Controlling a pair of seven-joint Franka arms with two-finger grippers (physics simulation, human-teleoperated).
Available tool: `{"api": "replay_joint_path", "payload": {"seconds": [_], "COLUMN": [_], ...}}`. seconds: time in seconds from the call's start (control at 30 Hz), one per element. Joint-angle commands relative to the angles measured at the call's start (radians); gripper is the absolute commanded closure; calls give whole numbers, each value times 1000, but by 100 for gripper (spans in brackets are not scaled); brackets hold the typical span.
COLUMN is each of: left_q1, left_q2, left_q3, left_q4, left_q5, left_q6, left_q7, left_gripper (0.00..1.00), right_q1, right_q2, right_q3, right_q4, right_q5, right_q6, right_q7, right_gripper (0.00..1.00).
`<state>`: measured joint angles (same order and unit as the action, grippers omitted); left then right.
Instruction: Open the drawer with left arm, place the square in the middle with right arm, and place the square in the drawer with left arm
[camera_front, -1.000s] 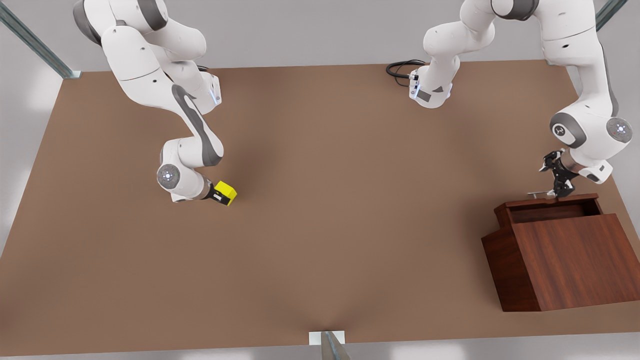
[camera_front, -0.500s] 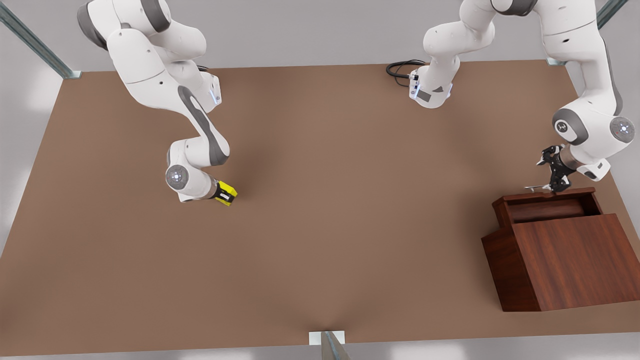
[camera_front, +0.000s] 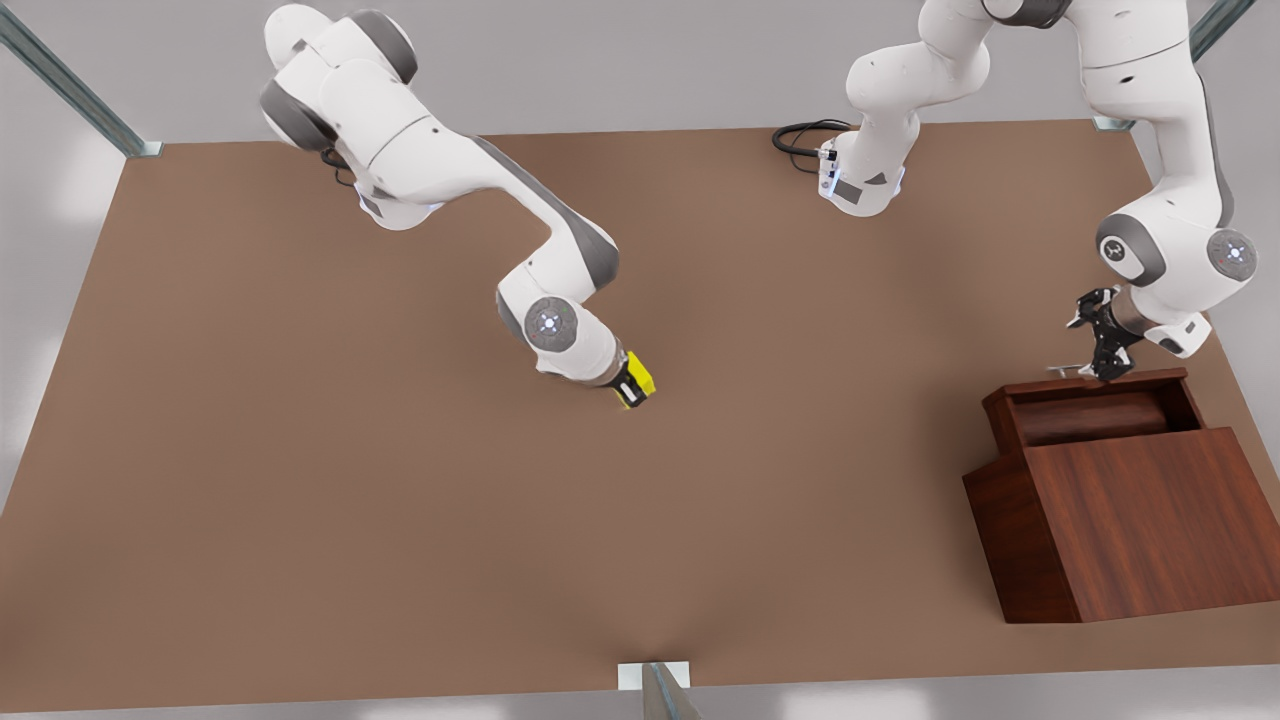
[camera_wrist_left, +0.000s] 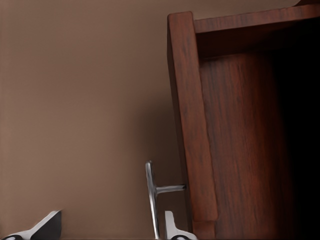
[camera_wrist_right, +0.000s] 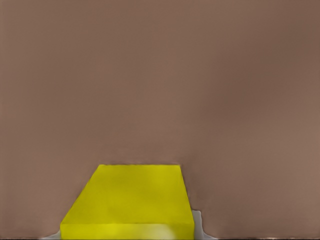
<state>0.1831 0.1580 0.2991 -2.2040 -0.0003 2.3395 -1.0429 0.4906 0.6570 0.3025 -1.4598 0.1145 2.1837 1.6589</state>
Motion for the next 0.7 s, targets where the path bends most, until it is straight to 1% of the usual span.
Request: {"api": "replay_joint_path", "payload": {"seconds": [0.0, 0.03, 0.1, 0.13, 0.17, 0.2, 0.23, 0.43, 0.5, 0.53, 0.57, 0.6, 0.63, 0.67], "left_q1": [-1, -1, -1, -1, -1, -1, -1, -1, -1, -1, -1, -1, -1, -1], "left_q2": [0, 0, -9, -11, -17, -20, -25, -37, -49, -54, -58, -66, -75, -81], "left_q3": [0, 0, 0, 0, 0, 0, 0, 0, 0, 0, 0, 0, 0, 0], "left_q4": [0, 0, -14, -14, -14, -14, -14, -28, -28, -28, -28, -23, -20, -17], "left_q5": [0, 0, 0, 0, 0, 0, 0, 0, 0, 0, 0, 0, 0, 0], "left_q6": [0, 0, -9, -14, -14, -17, -20, -46, -68, -74, -77, -92, -101, -120], "left_q7": [1, 1, 1, 1, 1, 1, 1, 1, 0, 0, 0, 0, 0, -3], "left_gripper": [0, 0, 0, 0, 0, 0, 0, 0, 0, 0, 0, 0, 0, 0], "right_q1": [15, 63, 97, 144, 183, 244, 315, 388, 382, 376, 376, 378, 382, 385], "right_q2": [18, 84, 130, 153, 203, 257, 277, 360, 366, 366, 375, 391, 386, 385], "right_q3": [1, 1, 7, 0, -9, -46, -106, -109, -109, -109, -114, -131, -131, -131], "right_q4": [28, 117, 206, 240, 314, 383, 424, 423, 420, 417, 357, 348, 351, 351], "right_q5": [-24, -107, -110, -111, -122, -142, -148, -176, -222, -222, -225, -228, -226, -226], "right_q6": [-7, -16, -21, -19, -22, -31, -38, -51, -38, -18, 106, 136, 137, 137], "right_q7": [33, 148, 156, 219, 297, 344, 367, 479, 405, 349, 335, 311, 331, 338], "right_gripper": [46, 46, 46, 46, 49, 49, 49, 46, 45, 45, 45, 45, 9, 0]}}
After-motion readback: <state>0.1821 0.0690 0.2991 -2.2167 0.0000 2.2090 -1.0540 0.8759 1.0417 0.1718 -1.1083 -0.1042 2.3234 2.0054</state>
